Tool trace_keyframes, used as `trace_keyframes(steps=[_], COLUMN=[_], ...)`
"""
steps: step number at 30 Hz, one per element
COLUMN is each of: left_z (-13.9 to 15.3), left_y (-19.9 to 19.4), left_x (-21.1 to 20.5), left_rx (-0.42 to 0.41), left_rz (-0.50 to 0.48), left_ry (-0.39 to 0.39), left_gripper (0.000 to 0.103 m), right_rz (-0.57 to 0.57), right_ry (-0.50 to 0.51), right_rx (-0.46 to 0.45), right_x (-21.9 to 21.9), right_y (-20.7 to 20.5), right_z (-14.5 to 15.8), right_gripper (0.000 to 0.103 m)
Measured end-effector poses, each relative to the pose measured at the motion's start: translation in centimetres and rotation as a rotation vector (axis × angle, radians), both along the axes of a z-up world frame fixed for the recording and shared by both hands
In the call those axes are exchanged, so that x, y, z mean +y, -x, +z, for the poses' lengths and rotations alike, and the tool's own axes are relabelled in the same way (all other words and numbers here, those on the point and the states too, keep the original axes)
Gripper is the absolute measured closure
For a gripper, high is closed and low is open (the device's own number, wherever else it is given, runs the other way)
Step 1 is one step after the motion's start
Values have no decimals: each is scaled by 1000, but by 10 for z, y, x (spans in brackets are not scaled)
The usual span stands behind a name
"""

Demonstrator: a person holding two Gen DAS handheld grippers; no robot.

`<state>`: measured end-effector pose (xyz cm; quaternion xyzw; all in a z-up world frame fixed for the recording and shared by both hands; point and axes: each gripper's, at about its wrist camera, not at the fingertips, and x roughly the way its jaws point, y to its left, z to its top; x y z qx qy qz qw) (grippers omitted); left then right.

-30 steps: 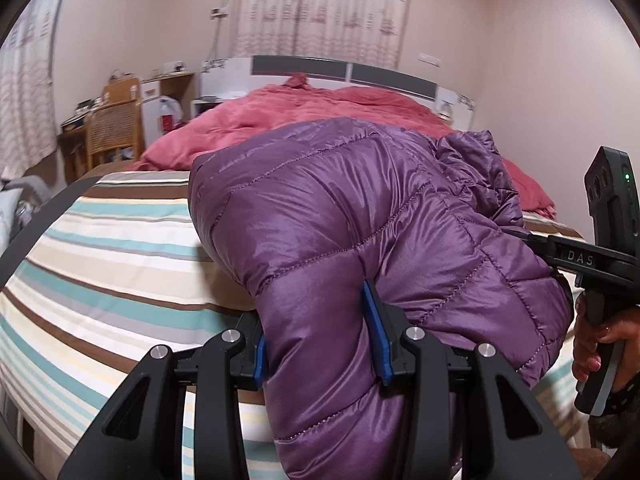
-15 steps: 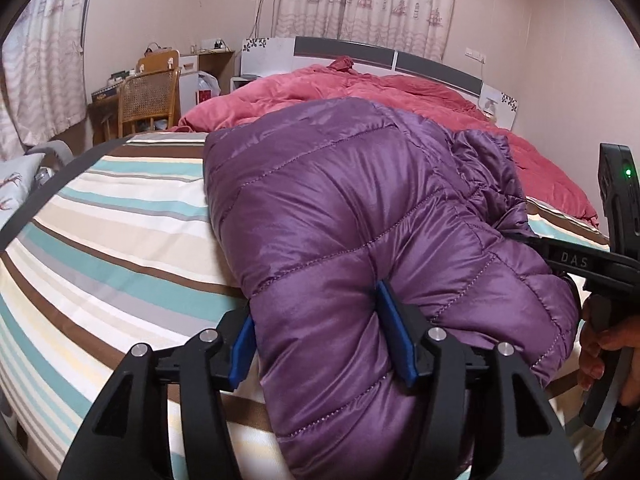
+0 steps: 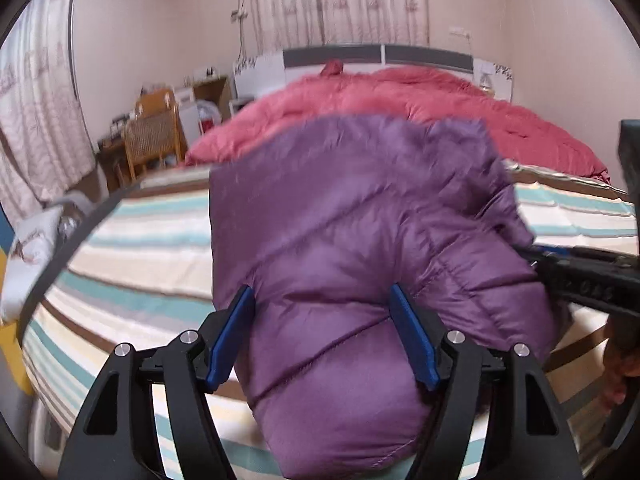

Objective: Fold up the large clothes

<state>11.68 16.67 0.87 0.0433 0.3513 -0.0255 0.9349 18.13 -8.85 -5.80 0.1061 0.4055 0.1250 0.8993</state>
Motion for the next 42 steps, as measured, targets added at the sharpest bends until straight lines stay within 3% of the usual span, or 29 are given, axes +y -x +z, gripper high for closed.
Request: trace_keyframes(steps=[2, 7, 12, 15, 19, 23, 26, 30, 32, 38, 42], left_z=[-6, -15, -2, 8, 14, -5, -7, 4, 10, 21, 25], left_y=[0, -1, 7, 24, 40, 36, 37, 51, 63, 98, 120], left_x=[2, -10, -10, -10, -9, -14, -8, -7, -7, -5, 6], left_rx=[17, 8, 6, -5, -18, 51, 80, 57, 39, 10, 11], left_rz=[1, 0, -4, 13, 25, 28, 38, 34, 53, 126, 188], left_ry=[8, -70, -57, -53, -21, -50, 0, 11, 5, -2, 39], left_gripper=[32, 33, 32, 15, 10, 10, 10, 6, 2, 2, 2], right_rz=[-21, -6, -42, -79, -95, -106, -118, -118, -116, -85, -58], right_ry=[7, 47, -5, -14, 12, 136, 70, 15, 19, 13, 71], right_rx=[19, 20, 50, 25, -27, 48, 89, 51, 5, -60, -100], right_x=[-3, 0, -7, -13, -15, -15, -25, -28, -28, -26, -18], right_y=[-4, -11, -8, 8, 36, 30, 26, 40, 52, 88, 112], right_z=[-8, -20, -10, 2, 11, -11, -22, -8, 3, 21, 29], right_gripper=[54, 54, 51, 44, 38, 38, 38, 38, 27, 11, 9])
